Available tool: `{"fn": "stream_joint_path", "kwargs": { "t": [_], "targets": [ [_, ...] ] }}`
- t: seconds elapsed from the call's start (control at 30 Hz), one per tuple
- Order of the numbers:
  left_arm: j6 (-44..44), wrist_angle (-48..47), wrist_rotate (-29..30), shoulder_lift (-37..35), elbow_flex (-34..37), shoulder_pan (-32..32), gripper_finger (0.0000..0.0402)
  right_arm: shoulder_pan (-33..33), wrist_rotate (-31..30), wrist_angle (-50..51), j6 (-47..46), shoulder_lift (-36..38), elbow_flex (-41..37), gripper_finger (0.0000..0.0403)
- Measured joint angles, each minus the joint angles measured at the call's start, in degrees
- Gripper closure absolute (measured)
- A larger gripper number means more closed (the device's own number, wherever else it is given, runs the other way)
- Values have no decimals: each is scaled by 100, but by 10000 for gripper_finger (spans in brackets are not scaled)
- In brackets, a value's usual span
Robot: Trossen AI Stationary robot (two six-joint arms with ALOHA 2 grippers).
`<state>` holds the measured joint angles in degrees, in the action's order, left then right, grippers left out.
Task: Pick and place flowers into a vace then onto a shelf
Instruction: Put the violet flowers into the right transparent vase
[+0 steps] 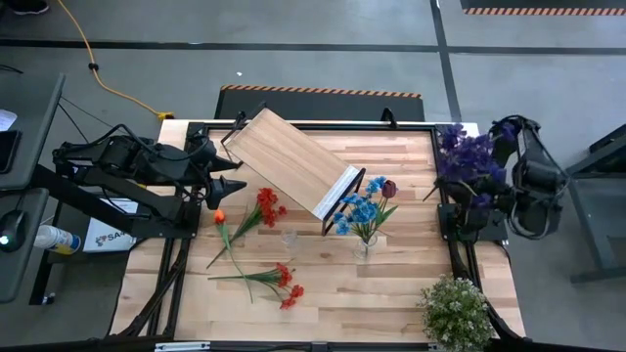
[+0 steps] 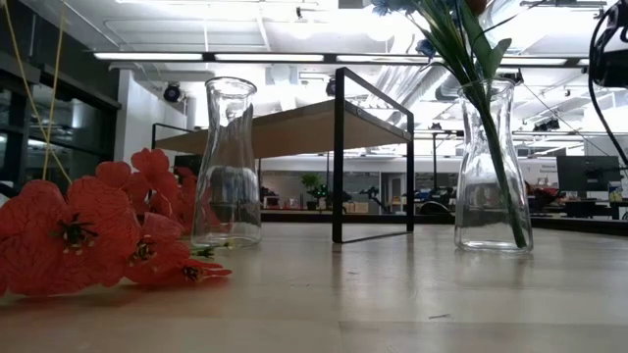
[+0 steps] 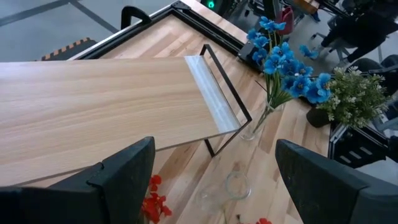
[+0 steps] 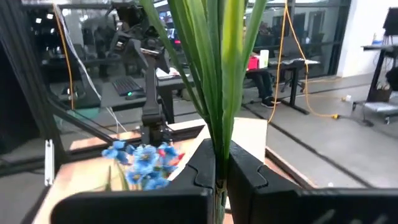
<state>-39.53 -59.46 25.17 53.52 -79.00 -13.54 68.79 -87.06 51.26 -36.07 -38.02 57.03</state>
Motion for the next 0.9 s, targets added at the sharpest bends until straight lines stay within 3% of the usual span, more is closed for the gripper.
{"fn": "stream_joint_path", "kwargs": {
  "t": [0.43,0.9],
  "targets": [
    [1,-4,-9,0,0,1,34,262,-299,-3942,956,-551,-1440,397],
    [2,-4,-13,-2,0,1,34,-88,-286,-5487,511,-2150,-1521,397]
  ]
}}
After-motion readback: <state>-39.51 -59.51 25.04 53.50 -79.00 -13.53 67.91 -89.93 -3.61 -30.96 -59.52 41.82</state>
